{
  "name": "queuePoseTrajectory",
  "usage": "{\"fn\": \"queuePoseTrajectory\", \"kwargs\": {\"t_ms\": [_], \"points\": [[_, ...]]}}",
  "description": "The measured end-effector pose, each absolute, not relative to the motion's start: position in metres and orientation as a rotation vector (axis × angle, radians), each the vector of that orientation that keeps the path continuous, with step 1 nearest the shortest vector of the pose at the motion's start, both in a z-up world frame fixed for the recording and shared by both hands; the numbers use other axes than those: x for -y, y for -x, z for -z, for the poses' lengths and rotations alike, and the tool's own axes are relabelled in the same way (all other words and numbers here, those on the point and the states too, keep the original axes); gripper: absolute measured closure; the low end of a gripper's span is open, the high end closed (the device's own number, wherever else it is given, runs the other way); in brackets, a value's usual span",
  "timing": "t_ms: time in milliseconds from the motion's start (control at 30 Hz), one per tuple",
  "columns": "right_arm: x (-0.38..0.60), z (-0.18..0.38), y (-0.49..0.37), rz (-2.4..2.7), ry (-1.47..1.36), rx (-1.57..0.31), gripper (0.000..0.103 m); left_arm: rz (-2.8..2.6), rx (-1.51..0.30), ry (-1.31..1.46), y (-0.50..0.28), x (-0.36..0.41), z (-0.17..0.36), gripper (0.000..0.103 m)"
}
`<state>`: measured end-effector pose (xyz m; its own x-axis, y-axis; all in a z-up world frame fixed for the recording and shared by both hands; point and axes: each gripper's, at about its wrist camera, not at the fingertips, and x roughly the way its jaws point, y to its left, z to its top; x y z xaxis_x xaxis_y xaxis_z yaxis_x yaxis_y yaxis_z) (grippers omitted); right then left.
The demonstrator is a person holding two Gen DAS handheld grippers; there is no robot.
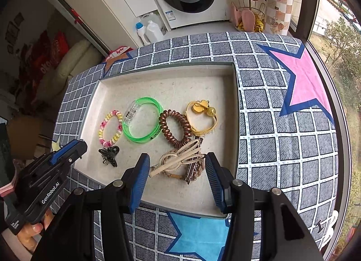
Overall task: Organize jewelry
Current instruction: 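Carry the heart charm and cream hair clip into the tray and open both tools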
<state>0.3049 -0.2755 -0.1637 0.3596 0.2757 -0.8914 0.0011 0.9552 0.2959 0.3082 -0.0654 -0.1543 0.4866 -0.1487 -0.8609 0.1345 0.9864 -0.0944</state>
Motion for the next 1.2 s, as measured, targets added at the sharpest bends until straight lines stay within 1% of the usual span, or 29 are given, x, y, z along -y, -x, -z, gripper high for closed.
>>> {"fn": "queuePoseTrajectory", "kwargs": {"t_ms": [367,833,967,1200], "points": [[0.278,0.191,-0.318,-0.156,-0.255,-1.236,0.049,0.138,-1.089,-0.001,-0.323,0.064,0.181,0.072],[0.273,0.213,-0.322,-0.158,-0.215,-1.271,0.048,0.097,-1.124,-0.075,-0.327,0.074,0.201,0.072],[0.271,0.213,-0.319,-0.168,-0.197,-1.263,0.048,0.097,-1.128,-0.09,-0.326,0.075,0.202,0.072],[0.273,0.204,-0.315,-0.181,-0.218,-1.252,0.036,0.089,-1.117,-0.102,-0.323,0.075,0.197,0.072]]}}
